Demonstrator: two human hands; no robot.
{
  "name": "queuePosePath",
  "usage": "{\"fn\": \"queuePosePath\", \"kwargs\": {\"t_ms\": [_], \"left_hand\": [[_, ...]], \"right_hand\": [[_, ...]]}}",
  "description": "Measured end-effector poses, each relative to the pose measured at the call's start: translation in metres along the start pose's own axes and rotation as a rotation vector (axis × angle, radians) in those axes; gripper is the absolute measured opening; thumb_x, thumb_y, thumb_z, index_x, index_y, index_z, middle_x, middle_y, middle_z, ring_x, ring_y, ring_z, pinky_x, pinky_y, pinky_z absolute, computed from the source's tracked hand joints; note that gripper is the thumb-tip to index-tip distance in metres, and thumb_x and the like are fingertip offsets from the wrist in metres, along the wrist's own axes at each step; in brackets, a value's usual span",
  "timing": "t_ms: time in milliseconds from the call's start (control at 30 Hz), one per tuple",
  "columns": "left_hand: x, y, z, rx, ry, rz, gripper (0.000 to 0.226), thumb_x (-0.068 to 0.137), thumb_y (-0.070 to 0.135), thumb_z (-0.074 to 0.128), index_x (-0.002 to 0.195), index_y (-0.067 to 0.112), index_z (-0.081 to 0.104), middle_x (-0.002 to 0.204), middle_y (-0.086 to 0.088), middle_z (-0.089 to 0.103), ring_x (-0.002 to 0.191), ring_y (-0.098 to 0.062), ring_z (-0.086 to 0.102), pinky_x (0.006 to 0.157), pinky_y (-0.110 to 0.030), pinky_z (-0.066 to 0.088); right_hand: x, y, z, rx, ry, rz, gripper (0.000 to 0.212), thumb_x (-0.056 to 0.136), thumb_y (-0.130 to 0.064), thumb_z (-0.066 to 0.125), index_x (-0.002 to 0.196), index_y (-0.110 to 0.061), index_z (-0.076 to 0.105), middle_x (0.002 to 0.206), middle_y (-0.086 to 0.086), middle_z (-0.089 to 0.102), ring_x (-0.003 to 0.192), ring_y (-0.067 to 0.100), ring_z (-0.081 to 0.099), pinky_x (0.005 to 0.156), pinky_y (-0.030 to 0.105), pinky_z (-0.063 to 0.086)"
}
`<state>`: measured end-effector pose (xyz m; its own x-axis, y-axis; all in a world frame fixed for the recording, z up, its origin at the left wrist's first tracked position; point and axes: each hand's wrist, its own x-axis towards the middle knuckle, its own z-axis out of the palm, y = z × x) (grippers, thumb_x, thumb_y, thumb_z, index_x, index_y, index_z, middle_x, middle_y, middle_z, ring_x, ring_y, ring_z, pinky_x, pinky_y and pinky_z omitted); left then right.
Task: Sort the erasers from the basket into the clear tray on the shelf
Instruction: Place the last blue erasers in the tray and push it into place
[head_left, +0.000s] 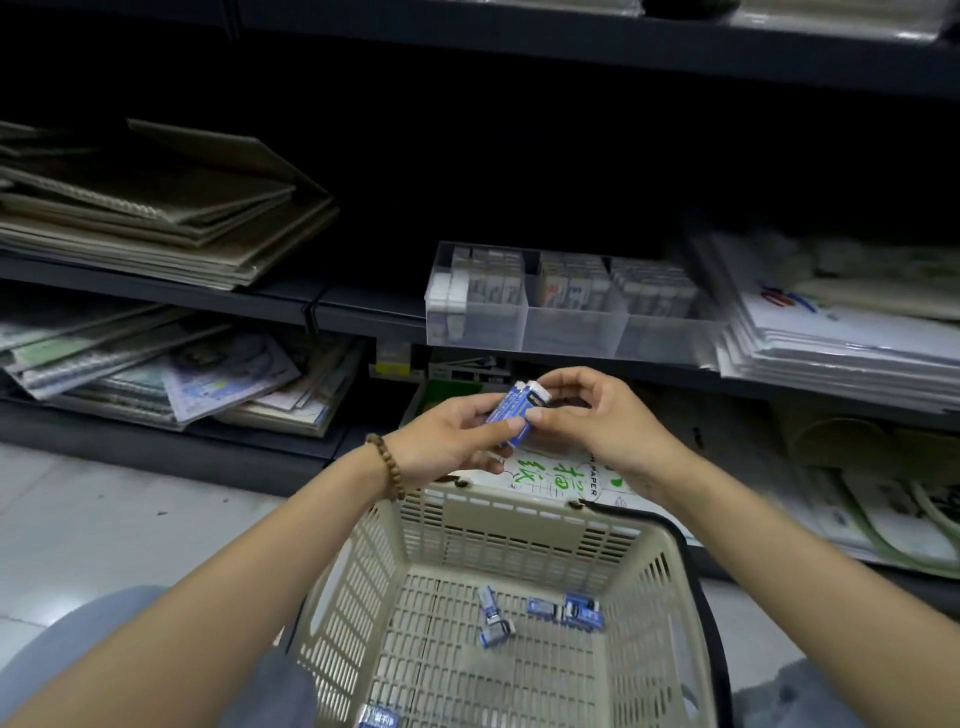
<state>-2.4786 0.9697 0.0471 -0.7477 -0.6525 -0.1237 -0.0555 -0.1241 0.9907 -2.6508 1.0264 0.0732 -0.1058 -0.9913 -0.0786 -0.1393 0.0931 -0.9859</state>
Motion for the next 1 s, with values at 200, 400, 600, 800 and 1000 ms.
{"fn": "queuePosePath", "kwargs": {"t_ms": [200, 400, 600, 800, 1000], "left_hand": [[0.007, 0.011, -0.009, 0.122, 0.104, 0.028, 0.029, 0.089, 0.015, 0.058, 0.111, 0.012, 0.040, 0.093, 0.003, 0.064, 0.069, 0.004, 0.063, 0.061, -0.012, 0.048], [0.020, 0.033, -0.033, 0.208, 0.264, 0.272, 0.026, 0.084, 0.012, 0.065, 0.105, 0.021, 0.053, 0.108, 0.002, 0.059, 0.085, -0.003, 0.065, 0.074, -0.018, 0.052], [0.036, 0.055, -0.052, 0.191, 0.527, 0.492, 0.040, 0.080, 0.010, 0.069, 0.116, 0.015, 0.052, 0.109, 0.005, 0.061, 0.087, -0.002, 0.066, 0.076, -0.017, 0.054], [0.053, 0.060, -0.070, 0.251, 0.595, 0.499, 0.059, 0.086, 0.018, 0.061, 0.138, 0.013, 0.032, 0.127, 0.002, 0.049, 0.109, -0.001, 0.053, 0.087, -0.012, 0.046], [0.060, 0.028, -0.101, 0.295, 0.594, 0.183, 0.073, 0.088, 0.045, 0.050, 0.148, 0.019, 0.017, 0.153, 0.002, 0.023, 0.138, -0.012, 0.026, 0.106, -0.024, 0.026]], "right_hand": [[0.009, -0.016, -0.001, 0.217, -0.058, 0.072, 0.034, 0.082, -0.007, 0.067, 0.116, -0.006, 0.061, 0.115, 0.014, 0.064, 0.087, 0.016, 0.069, 0.075, 0.018, 0.056], [0.044, -0.051, 0.005, 0.123, -0.154, 0.007, 0.029, 0.085, -0.013, 0.065, 0.113, -0.005, 0.062, 0.108, 0.016, 0.069, 0.087, 0.018, 0.069, 0.082, 0.021, 0.056], [0.087, -0.087, 0.006, -0.160, -0.242, -0.153, 0.032, 0.089, -0.012, 0.060, 0.119, 0.001, 0.058, 0.109, 0.014, 0.066, 0.089, 0.013, 0.067, 0.083, 0.019, 0.055], [0.129, -0.096, 0.009, -0.238, -0.136, -0.197, 0.029, 0.093, -0.013, 0.055, 0.114, 0.006, 0.059, 0.109, 0.019, 0.065, 0.081, 0.011, 0.066, 0.077, 0.017, 0.056], [0.160, -0.081, 0.009, -0.899, 0.049, -0.060, 0.048, 0.088, -0.027, 0.064, 0.123, 0.002, 0.049, 0.107, 0.017, 0.061, 0.094, 0.028, 0.063, 0.075, 0.035, 0.050]]}}
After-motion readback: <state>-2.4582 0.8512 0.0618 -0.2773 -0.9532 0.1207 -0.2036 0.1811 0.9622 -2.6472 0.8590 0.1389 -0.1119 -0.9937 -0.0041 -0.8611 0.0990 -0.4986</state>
